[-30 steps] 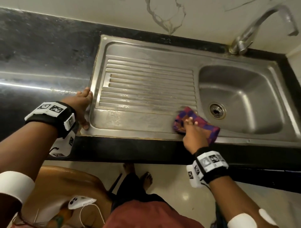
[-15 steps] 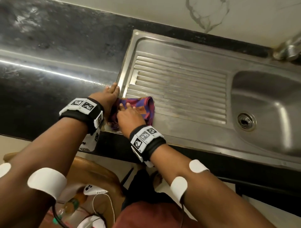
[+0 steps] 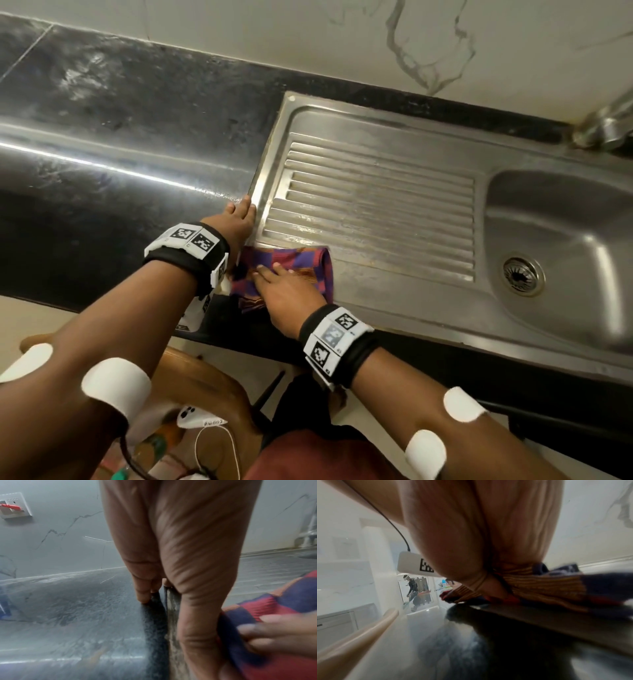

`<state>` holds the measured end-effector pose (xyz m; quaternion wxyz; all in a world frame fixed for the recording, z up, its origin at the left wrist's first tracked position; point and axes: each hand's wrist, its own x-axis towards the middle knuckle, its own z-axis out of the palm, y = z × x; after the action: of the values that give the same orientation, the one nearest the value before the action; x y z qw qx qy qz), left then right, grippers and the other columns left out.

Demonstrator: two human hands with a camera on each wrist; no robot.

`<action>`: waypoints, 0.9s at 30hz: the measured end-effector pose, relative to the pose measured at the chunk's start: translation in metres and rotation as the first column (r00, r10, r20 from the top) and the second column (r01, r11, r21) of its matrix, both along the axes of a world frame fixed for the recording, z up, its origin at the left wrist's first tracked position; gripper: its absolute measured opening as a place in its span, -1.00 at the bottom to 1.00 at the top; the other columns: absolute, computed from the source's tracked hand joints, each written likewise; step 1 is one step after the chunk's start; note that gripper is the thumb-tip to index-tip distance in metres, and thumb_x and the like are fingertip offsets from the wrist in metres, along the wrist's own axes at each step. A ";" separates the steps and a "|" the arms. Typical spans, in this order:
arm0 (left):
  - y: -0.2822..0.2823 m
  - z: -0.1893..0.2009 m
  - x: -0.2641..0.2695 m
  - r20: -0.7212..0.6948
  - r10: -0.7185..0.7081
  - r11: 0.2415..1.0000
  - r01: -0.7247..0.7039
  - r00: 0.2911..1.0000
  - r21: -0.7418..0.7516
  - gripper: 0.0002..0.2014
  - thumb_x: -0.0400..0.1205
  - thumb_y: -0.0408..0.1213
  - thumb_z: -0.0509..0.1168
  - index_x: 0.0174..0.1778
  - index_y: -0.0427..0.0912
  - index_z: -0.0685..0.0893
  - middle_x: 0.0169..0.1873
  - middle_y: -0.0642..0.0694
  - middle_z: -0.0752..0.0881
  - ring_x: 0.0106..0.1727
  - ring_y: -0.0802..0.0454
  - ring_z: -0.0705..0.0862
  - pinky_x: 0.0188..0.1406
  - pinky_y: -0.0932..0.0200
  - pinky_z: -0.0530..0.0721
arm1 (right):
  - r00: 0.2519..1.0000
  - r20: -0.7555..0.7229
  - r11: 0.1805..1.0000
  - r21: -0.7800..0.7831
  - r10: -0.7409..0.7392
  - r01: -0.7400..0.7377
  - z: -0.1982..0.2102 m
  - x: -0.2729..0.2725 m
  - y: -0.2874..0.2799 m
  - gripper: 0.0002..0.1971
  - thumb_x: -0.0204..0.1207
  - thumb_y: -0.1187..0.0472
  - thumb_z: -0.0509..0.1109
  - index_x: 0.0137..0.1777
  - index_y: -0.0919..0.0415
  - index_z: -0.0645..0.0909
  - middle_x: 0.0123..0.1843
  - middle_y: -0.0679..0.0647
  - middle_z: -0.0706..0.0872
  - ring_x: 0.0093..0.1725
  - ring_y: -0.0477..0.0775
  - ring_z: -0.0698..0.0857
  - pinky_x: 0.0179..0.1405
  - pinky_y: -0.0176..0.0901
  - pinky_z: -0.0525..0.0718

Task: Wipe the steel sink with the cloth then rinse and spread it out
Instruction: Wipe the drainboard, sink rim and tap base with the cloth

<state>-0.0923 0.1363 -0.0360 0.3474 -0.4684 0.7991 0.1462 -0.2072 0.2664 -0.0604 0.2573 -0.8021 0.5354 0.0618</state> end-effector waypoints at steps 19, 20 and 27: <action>-0.002 -0.006 0.012 -0.074 0.104 0.994 -0.100 0.992 0.051 0.51 0.06 -0.19 0.72 0.64 -0.16 -0.36 0.63 -0.07 -0.40 0.66 -0.20 -0.28 0.61 -0.18 0.06 | 0.974 -0.050 0.974 -0.063 -0.223 0.219 0.005 -0.052 -0.005 -0.48 0.63 0.36 0.11 0.60 0.33 0.23 0.66 0.19 0.25 0.61 0.21 0.28 0.59 0.11 0.26; -0.002 -0.006 0.012 -0.075 0.102 0.994 -0.098 0.992 0.053 0.51 0.06 -0.19 0.72 0.63 -0.15 -0.36 0.63 -0.06 -0.40 0.65 -0.20 -0.29 0.61 -0.18 0.05 | 0.968 -0.055 0.969 -0.064 -0.244 0.240 0.005 -0.069 0.005 -0.46 0.61 0.36 0.13 0.61 0.32 0.20 0.67 0.18 0.22 0.62 0.20 0.26 0.61 0.08 0.24; -0.005 -0.010 0.015 -0.091 0.101 0.994 -0.096 0.991 0.059 0.54 0.04 -0.15 0.73 0.63 -0.14 -0.39 0.62 -0.06 -0.41 0.65 -0.20 -0.29 0.63 -0.21 0.05 | 0.767 -0.099 0.774 -0.062 -0.633 0.631 0.008 -0.218 0.098 -0.32 0.40 0.50 0.18 0.58 0.19 0.35 0.64 0.14 0.34 0.62 0.05 0.33 0.61 -0.18 0.12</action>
<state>-0.0778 0.1317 -0.0462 0.3146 -0.4905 0.7860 0.2065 -0.4254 0.3648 -0.0523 0.2218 -0.5736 0.7885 0.0108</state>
